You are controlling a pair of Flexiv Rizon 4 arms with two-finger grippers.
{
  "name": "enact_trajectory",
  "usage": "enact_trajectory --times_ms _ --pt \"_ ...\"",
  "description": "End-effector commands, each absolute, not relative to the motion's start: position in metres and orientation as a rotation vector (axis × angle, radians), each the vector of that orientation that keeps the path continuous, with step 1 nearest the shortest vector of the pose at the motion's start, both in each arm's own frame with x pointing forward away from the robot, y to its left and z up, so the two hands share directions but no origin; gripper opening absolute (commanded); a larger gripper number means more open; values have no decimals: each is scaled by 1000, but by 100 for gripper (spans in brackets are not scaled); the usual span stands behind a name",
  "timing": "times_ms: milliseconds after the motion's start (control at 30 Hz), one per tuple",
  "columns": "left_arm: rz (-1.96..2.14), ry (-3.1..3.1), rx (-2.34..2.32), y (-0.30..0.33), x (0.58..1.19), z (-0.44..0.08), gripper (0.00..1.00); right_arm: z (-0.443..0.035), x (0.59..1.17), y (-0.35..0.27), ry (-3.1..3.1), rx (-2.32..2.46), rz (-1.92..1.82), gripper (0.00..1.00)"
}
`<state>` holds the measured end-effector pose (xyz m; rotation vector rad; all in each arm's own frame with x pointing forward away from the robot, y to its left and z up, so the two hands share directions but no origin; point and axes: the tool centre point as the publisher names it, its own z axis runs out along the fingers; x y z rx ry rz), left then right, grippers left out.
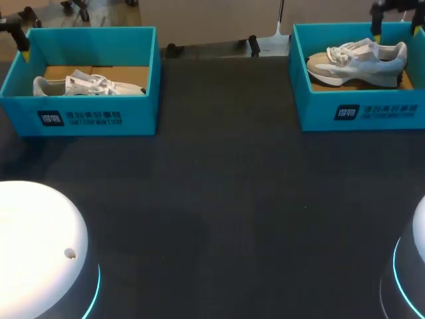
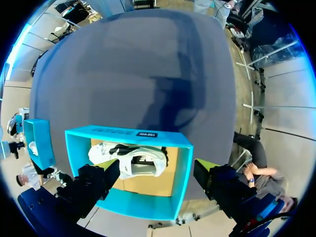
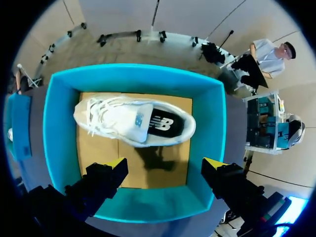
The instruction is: Take the shoe out of the shoebox, open the shoe tongue, remove and reinsert the insole, then place the shoe into the shoebox
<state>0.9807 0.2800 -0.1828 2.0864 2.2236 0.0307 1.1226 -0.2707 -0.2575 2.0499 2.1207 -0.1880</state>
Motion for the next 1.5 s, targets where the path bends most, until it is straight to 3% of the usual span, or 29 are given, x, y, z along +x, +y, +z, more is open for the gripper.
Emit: enact_trajectory --times_ms 33,733,767,900,1200,1300,1500 --pt "35 2223 2087 280 980 -183 100 -272 1147 -281 2111 2111 -237 100" --pt "35 2223 2087 280 980 -183 100 -291 1159 -308 1987 2196 -169 100" --pt "35 2223 2087 280 980 -183 100 -291 1158 -308 1985 2198 -168 95" --pt "35 2223 2087 280 980 -183 100 -295 1157 -311 1964 2204 -143 95" --pt "35 2223 2087 280 980 -183 100 -305 1157 -315 1960 2220 -109 66" --pt "35 2223 2087 280 980 -183 100 -308 1156 -315 1959 2217 -104 71" --pt "35 2223 2087 280 980 -183 100 -316 1157 -316 1965 2223 -105 71"
